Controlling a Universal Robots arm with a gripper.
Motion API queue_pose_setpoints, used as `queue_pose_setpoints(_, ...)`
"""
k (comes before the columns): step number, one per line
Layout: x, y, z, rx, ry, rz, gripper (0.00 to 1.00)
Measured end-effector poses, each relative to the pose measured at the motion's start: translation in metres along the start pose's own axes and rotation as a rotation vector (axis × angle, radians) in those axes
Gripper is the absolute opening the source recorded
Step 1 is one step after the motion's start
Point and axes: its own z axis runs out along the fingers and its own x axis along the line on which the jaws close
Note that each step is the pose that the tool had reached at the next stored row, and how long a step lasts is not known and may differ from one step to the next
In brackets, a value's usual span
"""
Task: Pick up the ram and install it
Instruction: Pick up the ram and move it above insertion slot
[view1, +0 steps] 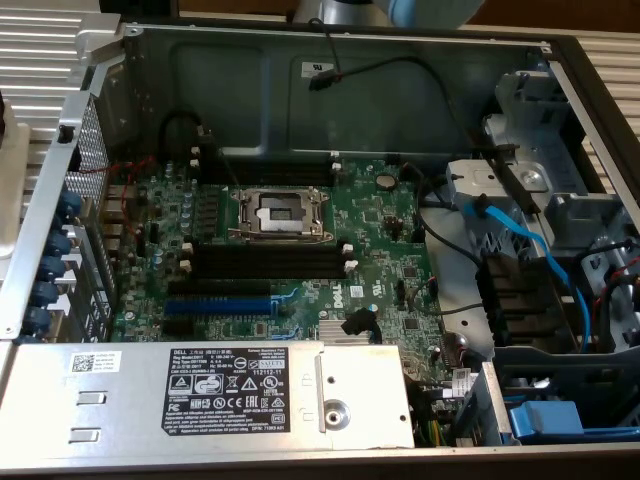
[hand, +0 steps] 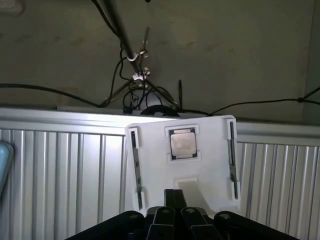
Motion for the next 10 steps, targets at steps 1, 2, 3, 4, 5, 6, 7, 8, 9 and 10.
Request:
queue_pose_setpoints(1, 0.001, -0.0004, 0.0019, -0.0002, -0.0001, -0.003, 0.10)
queue_pose_setpoints(2, 0.002, -0.0008, 0.0037, -0.0001, -0.0003, -0.005, 0.10)
queue_pose_setpoints(3, 0.003, -0.0013, 0.0055, -0.0002, -0.0005, -0.008, 0.10)
queue_pose_setpoints(4, 0.004, -0.0018, 0.0073, -0.0003, -0.0005, -0.010, 0.10)
queue_pose_setpoints(5, 0.005, -0.0024, 0.0091, -0.0005, -0.0006, -0.012, 0.10)
queue_pose_setpoints(6, 0.006, -0.0034, 0.0109, -0.0006, -0.0007, -0.014, 0.10)
queue_pose_setpoints(7, 0.006, -0.0046, 0.0127, -0.0008, -0.0007, -0.015, 0.10)
queue_pose_setpoints(8, 0.007, -0.0060, 0.0147, -0.0006, -0.0009, -0.017, 0.10)
queue_pose_setpoints(9, 0.007, -0.0078, 0.0166, -0.0005, -0.0010, -0.018, 0.10)
queue_pose_setpoints(10, 0.007, -0.0098, 0.0185, -0.0007, -0.0010, -0.020, 0.10)
